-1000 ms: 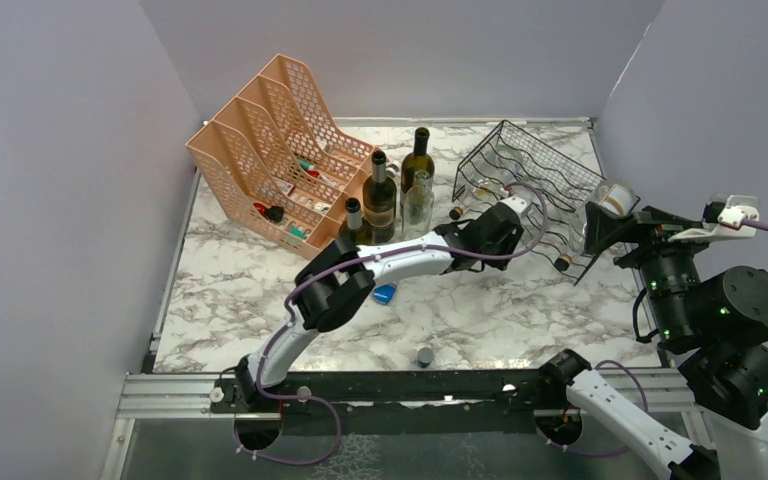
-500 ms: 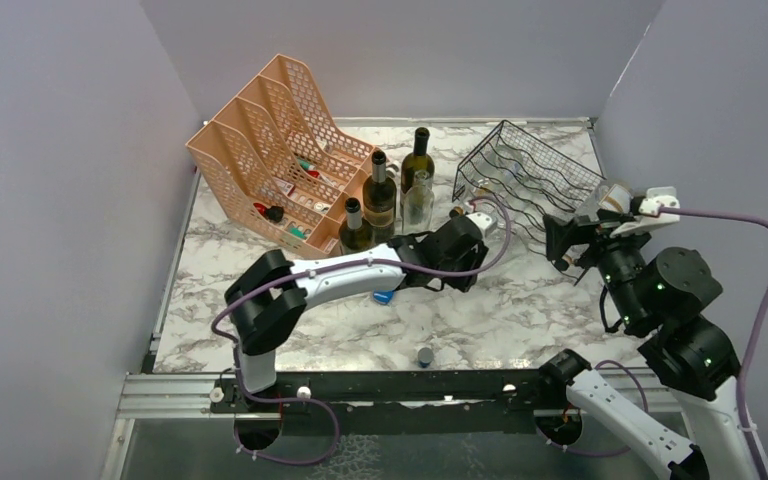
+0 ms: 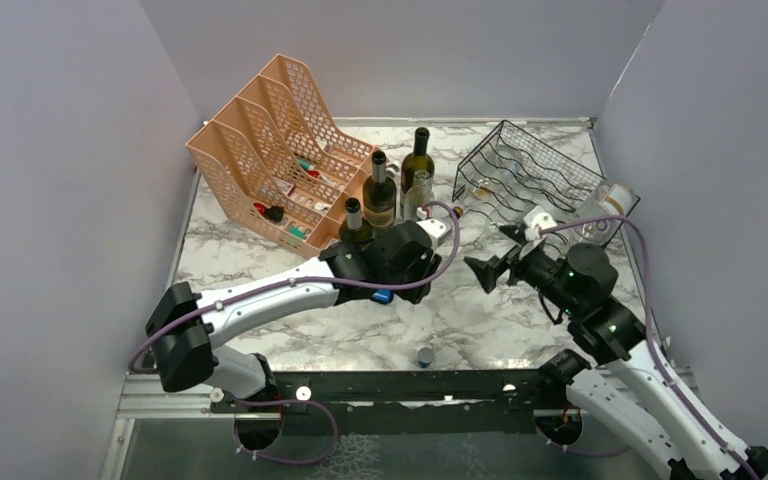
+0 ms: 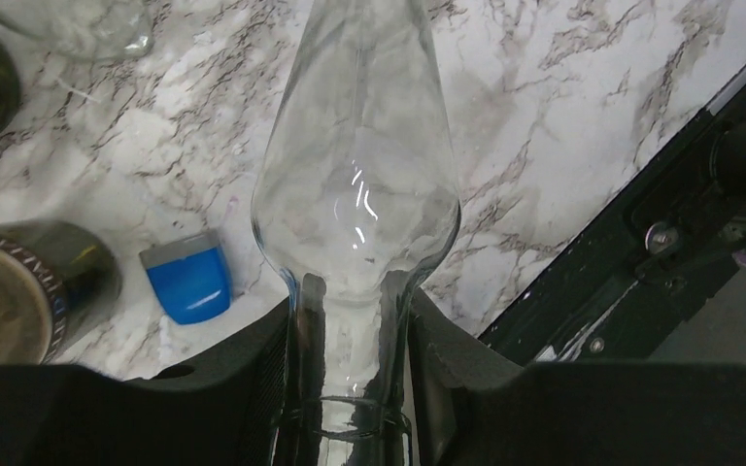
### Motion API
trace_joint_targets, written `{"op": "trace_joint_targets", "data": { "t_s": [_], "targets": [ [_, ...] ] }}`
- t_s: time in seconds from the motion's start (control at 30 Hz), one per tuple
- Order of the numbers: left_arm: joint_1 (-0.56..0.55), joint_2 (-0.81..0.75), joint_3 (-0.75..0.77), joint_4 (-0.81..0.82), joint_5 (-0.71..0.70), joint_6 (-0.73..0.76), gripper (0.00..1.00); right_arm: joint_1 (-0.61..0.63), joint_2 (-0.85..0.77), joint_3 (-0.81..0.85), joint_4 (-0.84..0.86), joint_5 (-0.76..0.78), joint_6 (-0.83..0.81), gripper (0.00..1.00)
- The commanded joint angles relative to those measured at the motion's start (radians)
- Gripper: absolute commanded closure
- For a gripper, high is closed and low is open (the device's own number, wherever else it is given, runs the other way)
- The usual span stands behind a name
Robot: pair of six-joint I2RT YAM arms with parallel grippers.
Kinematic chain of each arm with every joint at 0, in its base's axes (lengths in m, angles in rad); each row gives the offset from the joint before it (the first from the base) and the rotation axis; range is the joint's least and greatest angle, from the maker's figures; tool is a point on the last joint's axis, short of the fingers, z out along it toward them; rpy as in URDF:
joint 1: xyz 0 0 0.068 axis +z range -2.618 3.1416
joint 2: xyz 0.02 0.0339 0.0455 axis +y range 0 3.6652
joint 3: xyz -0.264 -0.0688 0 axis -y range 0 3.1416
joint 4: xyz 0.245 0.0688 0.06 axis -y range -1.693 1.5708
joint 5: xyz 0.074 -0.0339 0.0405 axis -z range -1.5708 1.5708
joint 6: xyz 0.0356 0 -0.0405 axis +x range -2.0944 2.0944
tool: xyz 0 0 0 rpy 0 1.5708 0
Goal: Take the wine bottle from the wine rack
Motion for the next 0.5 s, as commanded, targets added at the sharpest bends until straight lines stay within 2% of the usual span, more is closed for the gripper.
{"op": "trace_joint_targets", "data": {
  "t_s": [0.0,0.1,0.17,0.3,0.47],
  "targets": [
    [0.006,-0.114,-0.015,-0.041,-0.026,0.061,1.00,0.004,0.033,-0.135,0.259,-0.343,-0.134,0.01],
    [0.007,-0.158,-0.027,-0.073,-0.058,0.089,1.00,0.004,0.076,-0.224,0.365,-0.618,-0.353,0.14],
    [0.007,-0.182,-0.036,-0.084,-0.070,0.104,1.00,0.004,0.139,-0.211,0.391,-0.739,-0.383,0.13],
    [0.007,-0.220,-0.046,-0.098,-0.066,0.119,1.00,0.004,0.247,-0.248,0.501,-0.730,-0.364,0.08],
    [0.007,-0.248,-0.060,-0.102,-0.040,0.129,1.00,0.017,0.376,-0.288,0.654,-0.846,-0.390,0.00]
  ]
}}
